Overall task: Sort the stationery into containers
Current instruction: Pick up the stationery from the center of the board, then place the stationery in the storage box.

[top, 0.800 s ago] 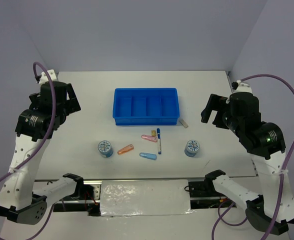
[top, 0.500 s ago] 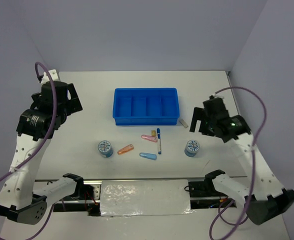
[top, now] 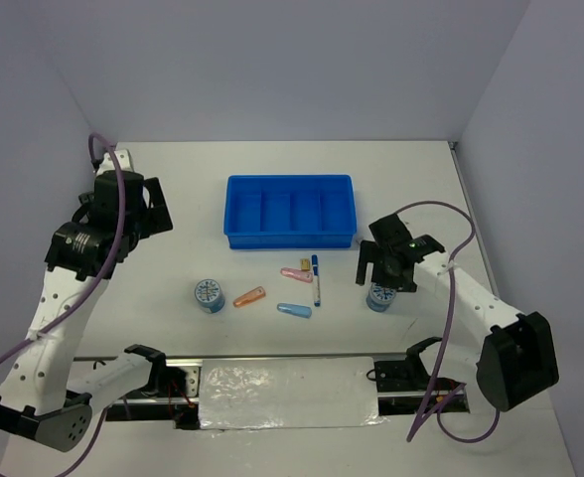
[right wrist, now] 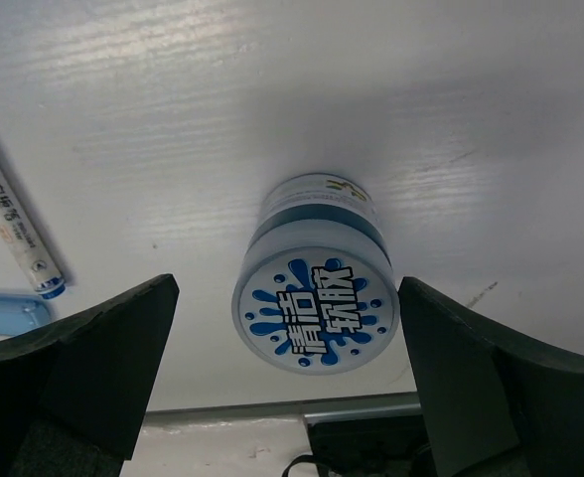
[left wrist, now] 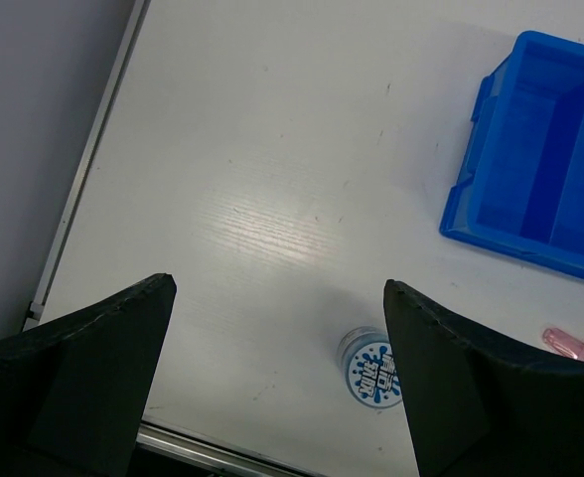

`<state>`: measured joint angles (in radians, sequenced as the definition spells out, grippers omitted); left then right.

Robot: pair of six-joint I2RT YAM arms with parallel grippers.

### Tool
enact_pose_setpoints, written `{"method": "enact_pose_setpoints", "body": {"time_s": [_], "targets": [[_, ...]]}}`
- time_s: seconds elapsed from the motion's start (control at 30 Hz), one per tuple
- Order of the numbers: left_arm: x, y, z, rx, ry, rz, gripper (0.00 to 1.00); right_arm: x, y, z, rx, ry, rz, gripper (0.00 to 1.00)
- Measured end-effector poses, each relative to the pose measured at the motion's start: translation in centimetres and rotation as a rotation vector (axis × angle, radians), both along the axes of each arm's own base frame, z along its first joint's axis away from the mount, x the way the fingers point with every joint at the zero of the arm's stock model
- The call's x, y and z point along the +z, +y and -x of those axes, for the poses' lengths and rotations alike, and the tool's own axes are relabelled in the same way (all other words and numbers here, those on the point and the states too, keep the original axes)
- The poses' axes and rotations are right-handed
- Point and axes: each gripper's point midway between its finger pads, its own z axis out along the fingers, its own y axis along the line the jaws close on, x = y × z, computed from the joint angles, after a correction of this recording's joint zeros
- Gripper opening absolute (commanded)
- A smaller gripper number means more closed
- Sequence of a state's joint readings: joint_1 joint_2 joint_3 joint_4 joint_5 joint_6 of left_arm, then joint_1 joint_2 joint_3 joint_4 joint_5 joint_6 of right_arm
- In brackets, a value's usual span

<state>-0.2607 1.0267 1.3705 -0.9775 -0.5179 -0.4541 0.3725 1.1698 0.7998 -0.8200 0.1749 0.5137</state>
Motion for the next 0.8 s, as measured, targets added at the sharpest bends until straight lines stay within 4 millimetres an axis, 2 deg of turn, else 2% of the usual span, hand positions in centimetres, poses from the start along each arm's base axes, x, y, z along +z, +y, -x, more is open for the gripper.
{"method": "enact_pose_setpoints", "body": {"time_s": [0.1,0.17,0.23,0.27,0.3,0.33,0.4,0.43,0.5,0.57,0.6,0.7,0.73,0.8], "targets": [[0.5,0.1,0.2,-0.004,-0.021,0.002,0.99,-1.2,0.0,0.8,-0.010,0.030,0.008,0.97],[0.7,0.1,0.2,-0.004,-0.031,0.004,0.99,-1.8,-0.3,1.1,-0.027,0.048,0.023,0.85],[0.7,0.1,0.2,-0.004,-0.032,0.004,0.99,-2.0,-0.5,1.2,-0.043,0.053,0.036,0.79],[0.7,0.1,0.2,-0.005,-0.032,0.004,0.99,-2.0,-0.6,1.2,-0.052,0.052,0.041,0.65],[0.7,0.0,0.2,-0.006,-0.031,0.005,0.99,-2.0,-0.8,1.1,-0.061,0.048,0.046,0.65],[0.7,0.0,0.2,-0.007,-0.031,0.006,0.99,-2.0,-0.8,1.1,-0.065,0.047,0.050,0.51],[0.7,0.0,0.2,-0.009,-0.032,0.007,0.99,-2.0,-0.7,1.1,-0.073,0.044,0.048,0.30],[0.7,0.0,0.2,-0.010,-0.031,0.007,0.99,-1.9,-0.6,1.1,-0.067,0.044,0.049,0.11],[0.6,-0.1,0.2,-0.011,-0.029,0.007,0.99,-1.4,-0.2,1.2,-0.048,0.046,0.044,0.12],[0.6,0.0,0.2,-0.010,-0.029,0.007,0.99,0.4,1.1,0.5,-0.015,0.022,0.017,0.13],[0.6,-0.1,0.2,-0.010,-0.029,0.007,0.99,2.1,1.9,-0.3,0.002,-0.008,-0.010,0.13],[0.6,-0.1,0.2,-0.010,-0.028,0.008,0.99,8.9,4.8,-4.4,0.046,-0.162,-0.107,0.13],[0.5,-0.1,0.2,-0.010,-0.026,0.007,0.99,11.9,5.9,-6.4,0.063,-0.224,-0.130,0.13],[0.4,-0.1,0.1,-0.010,-0.019,0.006,0.99,16.5,7.7,-10.3,0.096,-0.330,-0.162,0.13]]}}
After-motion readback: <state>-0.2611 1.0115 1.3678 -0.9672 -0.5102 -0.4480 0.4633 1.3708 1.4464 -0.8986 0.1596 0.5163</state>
